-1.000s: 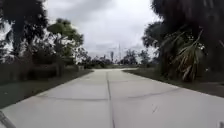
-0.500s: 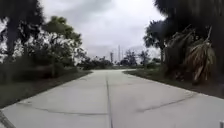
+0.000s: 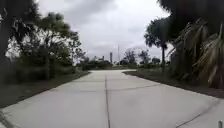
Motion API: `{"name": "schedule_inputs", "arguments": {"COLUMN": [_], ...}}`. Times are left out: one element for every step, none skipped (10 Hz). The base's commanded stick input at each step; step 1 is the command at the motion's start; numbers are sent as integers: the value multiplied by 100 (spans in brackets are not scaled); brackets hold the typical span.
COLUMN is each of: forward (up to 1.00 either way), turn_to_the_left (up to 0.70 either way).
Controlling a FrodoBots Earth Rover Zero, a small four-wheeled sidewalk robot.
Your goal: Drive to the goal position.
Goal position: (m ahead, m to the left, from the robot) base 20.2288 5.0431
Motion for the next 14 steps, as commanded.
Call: {"name": "schedule_inputs", "arguments": {"forward": [85, 85, 85, 85, 85, 85, 85, 85, 85, 85, 85, 85, 85, 85], "turn_to_the_left": [0, 0, 0, 0, 0, 0, 0, 0, 0, 0, 0, 0, 0, 0]}}
